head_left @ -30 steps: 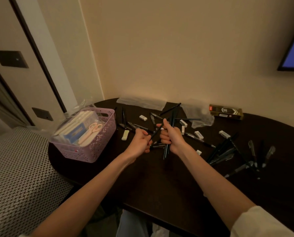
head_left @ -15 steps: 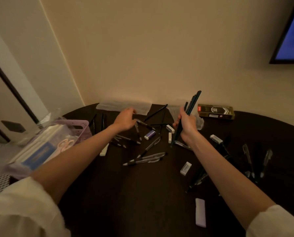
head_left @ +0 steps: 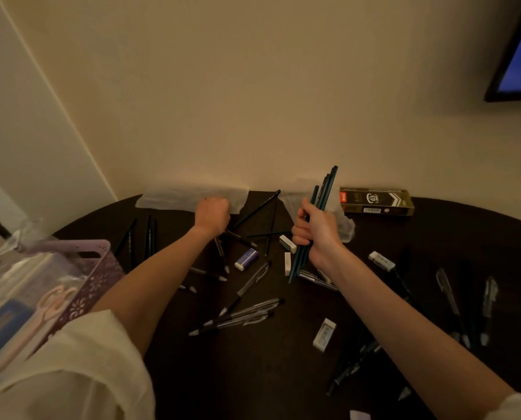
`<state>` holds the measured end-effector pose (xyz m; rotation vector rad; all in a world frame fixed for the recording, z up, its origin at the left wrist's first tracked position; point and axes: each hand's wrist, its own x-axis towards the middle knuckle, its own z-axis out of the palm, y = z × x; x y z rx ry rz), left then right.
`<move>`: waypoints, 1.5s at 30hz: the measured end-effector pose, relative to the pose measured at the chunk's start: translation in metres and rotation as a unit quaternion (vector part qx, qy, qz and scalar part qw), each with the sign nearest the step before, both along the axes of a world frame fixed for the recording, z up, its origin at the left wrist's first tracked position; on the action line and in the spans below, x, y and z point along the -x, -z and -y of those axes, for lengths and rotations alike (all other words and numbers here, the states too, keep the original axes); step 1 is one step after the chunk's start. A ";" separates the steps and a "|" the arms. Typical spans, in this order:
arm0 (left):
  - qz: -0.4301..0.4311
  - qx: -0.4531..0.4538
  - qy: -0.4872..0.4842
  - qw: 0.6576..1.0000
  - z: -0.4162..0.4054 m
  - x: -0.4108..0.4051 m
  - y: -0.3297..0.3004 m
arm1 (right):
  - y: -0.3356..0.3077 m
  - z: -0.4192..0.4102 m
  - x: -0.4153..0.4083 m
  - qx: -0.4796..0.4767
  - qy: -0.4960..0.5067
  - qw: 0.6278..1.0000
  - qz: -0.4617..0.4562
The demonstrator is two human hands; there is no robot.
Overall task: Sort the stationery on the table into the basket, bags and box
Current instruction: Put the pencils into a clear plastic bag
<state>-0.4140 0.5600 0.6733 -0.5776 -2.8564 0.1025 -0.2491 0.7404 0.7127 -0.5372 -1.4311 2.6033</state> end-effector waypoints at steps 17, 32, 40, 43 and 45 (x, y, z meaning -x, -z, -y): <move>-0.019 -0.539 0.084 0.838 0.034 -0.126 -0.098 | -0.013 0.006 -0.060 -0.071 -0.038 0.996 0.024; 0.005 -0.606 0.188 0.773 0.083 -0.267 -0.171 | -0.069 0.036 -0.111 -0.208 -0.128 0.961 -0.132; -0.179 -0.452 0.237 0.841 0.117 -0.327 -0.168 | -0.071 0.070 -0.131 -0.188 -0.173 0.961 -0.111; -0.254 -0.362 0.248 0.862 0.125 -0.340 -0.154 | -0.069 0.080 -0.142 -0.134 -0.196 0.965 -0.108; -0.260 -0.339 0.240 0.872 0.126 -0.342 -0.136 | -0.065 0.086 -0.146 -0.082 -0.221 0.966 -0.107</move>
